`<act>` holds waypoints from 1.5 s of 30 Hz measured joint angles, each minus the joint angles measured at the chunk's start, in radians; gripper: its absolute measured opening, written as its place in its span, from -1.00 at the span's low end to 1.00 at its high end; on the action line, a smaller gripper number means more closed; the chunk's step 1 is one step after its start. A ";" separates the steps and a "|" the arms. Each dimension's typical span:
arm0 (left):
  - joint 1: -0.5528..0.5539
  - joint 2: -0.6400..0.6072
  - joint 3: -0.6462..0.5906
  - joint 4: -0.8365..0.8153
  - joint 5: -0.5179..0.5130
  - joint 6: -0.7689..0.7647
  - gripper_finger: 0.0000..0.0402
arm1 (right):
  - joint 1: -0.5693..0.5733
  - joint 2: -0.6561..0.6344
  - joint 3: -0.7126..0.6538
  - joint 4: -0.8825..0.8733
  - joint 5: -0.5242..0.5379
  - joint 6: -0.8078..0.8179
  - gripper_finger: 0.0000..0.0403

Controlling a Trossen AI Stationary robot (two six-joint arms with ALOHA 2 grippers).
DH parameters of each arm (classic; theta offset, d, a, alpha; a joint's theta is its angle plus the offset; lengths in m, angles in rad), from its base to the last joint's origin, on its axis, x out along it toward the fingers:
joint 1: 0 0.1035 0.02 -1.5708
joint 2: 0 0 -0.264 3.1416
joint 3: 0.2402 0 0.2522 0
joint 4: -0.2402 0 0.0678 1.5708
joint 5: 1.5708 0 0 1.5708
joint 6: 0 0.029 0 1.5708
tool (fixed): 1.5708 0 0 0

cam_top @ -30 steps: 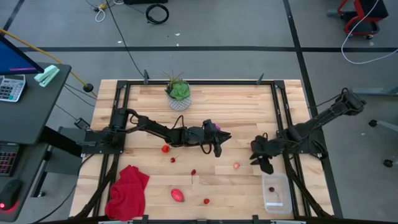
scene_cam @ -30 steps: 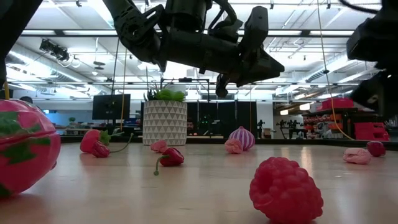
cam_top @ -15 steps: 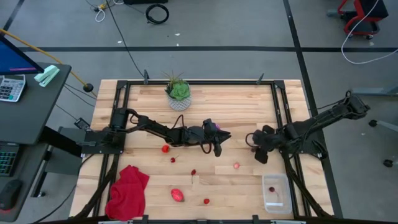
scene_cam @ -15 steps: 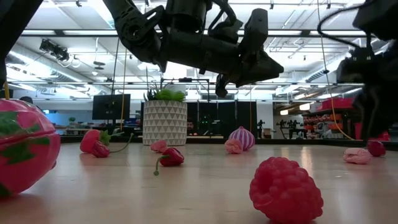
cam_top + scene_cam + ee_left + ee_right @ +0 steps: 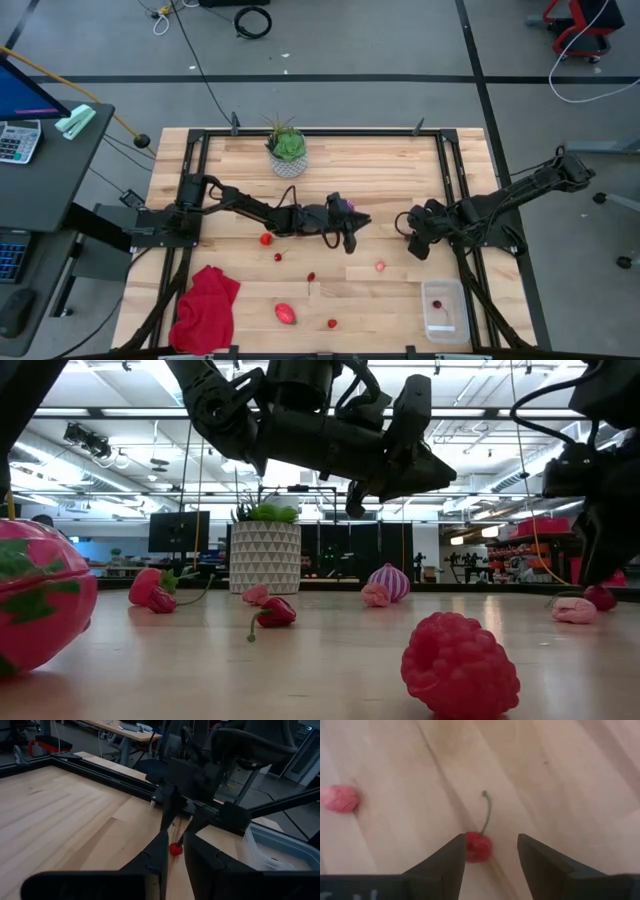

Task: Pick and placing Produce into tupperware
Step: Put the red cherry into the transparent container

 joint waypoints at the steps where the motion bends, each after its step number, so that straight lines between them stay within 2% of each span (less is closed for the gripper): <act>1: 0.000 0.000 0.000 -0.001 0.000 -0.001 -0.67 | 0.000 0.001 0.000 0.000 0.007 0.000 -0.07; 7: -0.001 0.000 0.000 0.000 0.000 -0.002 -0.68 | 0.009 0.063 -0.001 0.001 0.000 0.097 -0.08; 15: -0.001 0.000 0.000 -0.001 0.000 -0.002 -0.70 | 0.027 0.196 0.003 0.036 0.001 0.103 -0.08; 20: 0.000 0.000 0.000 -0.002 0.000 -0.001 -0.67 | 0.027 0.209 0.003 0.045 0.013 0.103 -0.12; 32: 0.000 0.000 0.000 -0.008 0.000 -0.001 -0.73 | 0.026 0.169 -0.002 0.054 0.004 0.125 -0.48; 37: 0.000 0.000 0.000 -0.008 0.000 -0.001 -0.70 | 0.026 0.144 -0.002 0.054 -0.071 0.128 -0.56; 42: 0.000 0.000 0.000 -0.009 0.000 0.000 -0.68 | 0.026 0.102 -0.002 0.054 -0.209 0.167 -0.54; 45: 0.000 0.000 0.000 -0.012 0.000 -0.001 -0.69 | 0.026 0.068 -0.002 0.054 -0.328 0.216 -0.54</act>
